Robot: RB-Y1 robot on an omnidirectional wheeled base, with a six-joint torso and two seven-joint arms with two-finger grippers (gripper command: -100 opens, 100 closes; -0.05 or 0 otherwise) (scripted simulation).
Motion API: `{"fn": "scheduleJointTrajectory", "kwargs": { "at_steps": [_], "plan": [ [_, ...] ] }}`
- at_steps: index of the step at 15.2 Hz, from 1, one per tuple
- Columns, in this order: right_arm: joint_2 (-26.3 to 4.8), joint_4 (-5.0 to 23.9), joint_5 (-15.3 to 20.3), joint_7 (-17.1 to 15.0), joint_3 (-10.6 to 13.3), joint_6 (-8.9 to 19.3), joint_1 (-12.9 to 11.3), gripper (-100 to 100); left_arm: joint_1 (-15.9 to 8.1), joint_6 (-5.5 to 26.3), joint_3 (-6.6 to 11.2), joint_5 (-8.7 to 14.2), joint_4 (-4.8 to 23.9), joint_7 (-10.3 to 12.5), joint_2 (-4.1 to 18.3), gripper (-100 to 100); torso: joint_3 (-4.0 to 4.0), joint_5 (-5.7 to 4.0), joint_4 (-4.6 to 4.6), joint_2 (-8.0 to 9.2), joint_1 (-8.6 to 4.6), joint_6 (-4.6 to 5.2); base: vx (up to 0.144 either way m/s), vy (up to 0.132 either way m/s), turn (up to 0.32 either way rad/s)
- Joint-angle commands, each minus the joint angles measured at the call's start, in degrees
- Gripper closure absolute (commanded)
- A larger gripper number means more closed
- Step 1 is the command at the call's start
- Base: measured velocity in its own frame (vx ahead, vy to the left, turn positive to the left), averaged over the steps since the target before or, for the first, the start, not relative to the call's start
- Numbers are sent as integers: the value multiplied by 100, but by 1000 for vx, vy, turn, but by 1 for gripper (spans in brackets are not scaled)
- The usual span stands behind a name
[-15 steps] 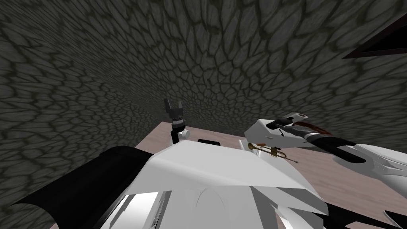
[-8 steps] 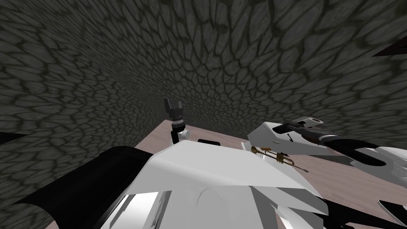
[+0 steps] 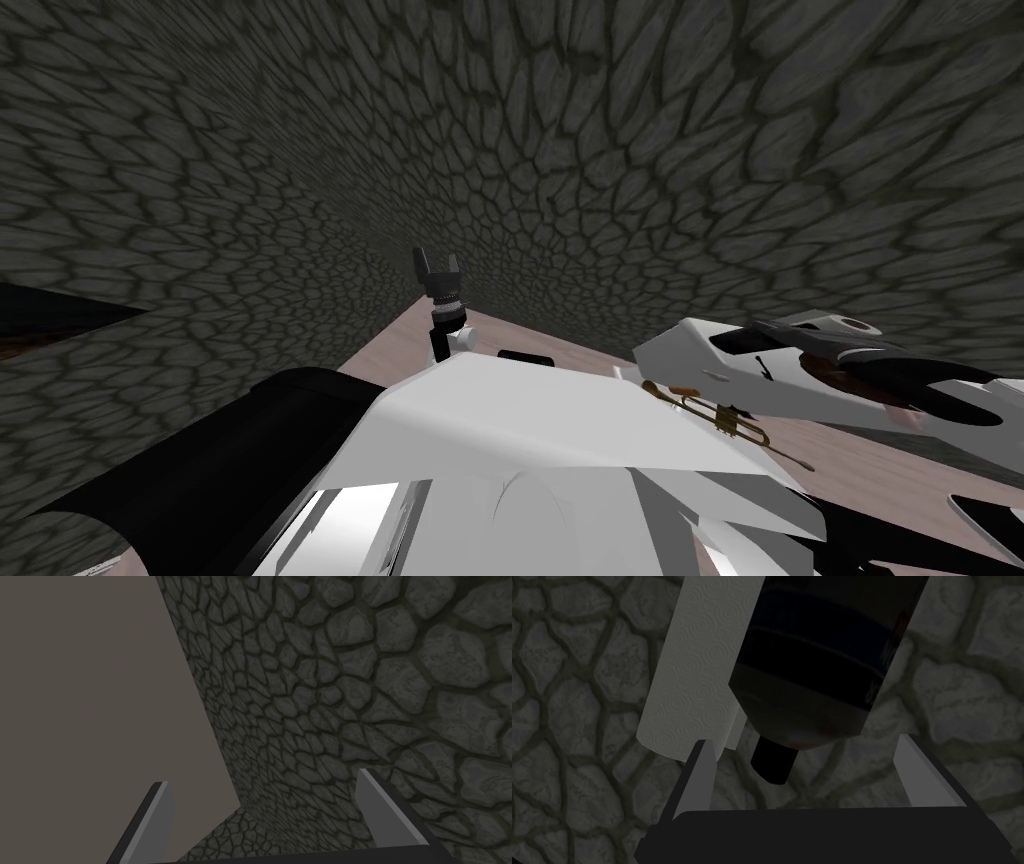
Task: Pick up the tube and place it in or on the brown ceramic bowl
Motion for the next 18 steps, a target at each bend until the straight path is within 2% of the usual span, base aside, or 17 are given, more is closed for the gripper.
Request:
{"fn": "scheduleJointTrajectory", "kwargs": {
  "at_steps": [1, 3, 4, 9, 11, 12, 16, 18],
  "plan": [
    [12, 165, 27, 35, 27, -59, -114, -100, 0, 0, 0, 0, 0, 0, 0, 0, 0, 0, 0, 0, 0, 0, 2, 7, 25],
    [10, 112, 15, 28, 9, -33, -71, -100, 0, 0, 0, 0, 0, 0, 0, 0, 1, -1, 1, 2, -3, 2, 0, 0, 0],
    [10, 110, 15, 28, 8, -34, -70, 100, 0, 0, 0, 0, 0, 0, 0, 0, 2, -1, 1, 3, -4, 2, 0, 0, 0],
    [2, 110, 10, 23, 1, -32, -75, 100, 0, 0, 0, 0, 0, 0, 0, 0, -3, -10, -5, -1, -9, 0, 0, -1, -3],
    [-286, 88, 23, -181, 23, -237, -35, 100, 0, 0, 1, 0, 0, 0, 0, 0, -1, -2, -3, 0, -16, 7, 6, -47, -60],
    [-286, 88, 23, -181, 23, -237, -35, 100, 1, 0, 1, 0, 0, 0, 1, 0, 2, 5, 1, 2, -26, 11, 13, -83, -54],
    [-659, 59, 39, -445, 50, -499, 18, 100, 1, 0, 1, 0, 0, 0, 1, 0, 5, 10, 4, 6, -38, 15, 10, -80, -42],
    [-729, 54, 42, -496, 55, -550, 29, 100, 1, 0, 1, 0, 0, 0, 1, 0, 9, 14, 6, 11, -37, 17, 11, -77, -45]
  ]
}}
